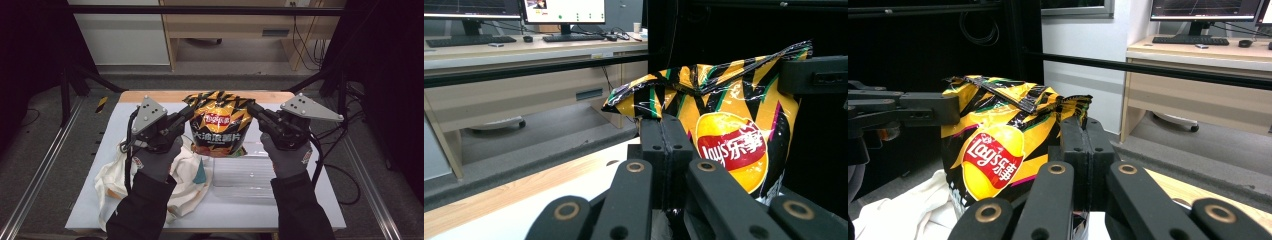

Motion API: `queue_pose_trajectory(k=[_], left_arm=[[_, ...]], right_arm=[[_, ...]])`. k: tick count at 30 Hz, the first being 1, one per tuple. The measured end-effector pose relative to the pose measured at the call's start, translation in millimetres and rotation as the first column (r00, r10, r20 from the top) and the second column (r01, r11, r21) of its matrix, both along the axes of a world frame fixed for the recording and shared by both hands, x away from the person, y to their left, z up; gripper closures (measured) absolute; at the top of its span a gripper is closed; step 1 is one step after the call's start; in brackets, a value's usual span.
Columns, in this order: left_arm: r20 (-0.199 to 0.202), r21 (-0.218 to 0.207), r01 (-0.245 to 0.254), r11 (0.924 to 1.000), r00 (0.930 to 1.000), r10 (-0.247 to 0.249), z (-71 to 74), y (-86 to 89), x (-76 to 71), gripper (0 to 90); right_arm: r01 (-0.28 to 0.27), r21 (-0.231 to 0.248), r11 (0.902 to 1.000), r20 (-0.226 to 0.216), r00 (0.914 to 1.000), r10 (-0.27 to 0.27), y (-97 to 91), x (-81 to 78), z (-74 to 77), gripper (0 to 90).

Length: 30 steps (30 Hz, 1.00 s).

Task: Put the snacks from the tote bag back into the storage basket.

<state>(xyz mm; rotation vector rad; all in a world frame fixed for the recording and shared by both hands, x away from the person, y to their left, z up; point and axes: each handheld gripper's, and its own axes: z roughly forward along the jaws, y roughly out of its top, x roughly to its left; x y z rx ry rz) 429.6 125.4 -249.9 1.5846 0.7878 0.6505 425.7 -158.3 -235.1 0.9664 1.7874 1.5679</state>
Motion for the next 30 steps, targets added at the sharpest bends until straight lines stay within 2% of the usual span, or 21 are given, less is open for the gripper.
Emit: queue_pose_trajectory(k=[30], left_arm=[[-0.027,-0.004,0.054,0.9986,0.9982,-0.054,-22.2,-30.1,-0.5,90.0]], right_arm=[[0.041,-0.017,0.9990,-0.025,0.9988,-0.041,-29.8,-7.7,-16.6,90.0]])
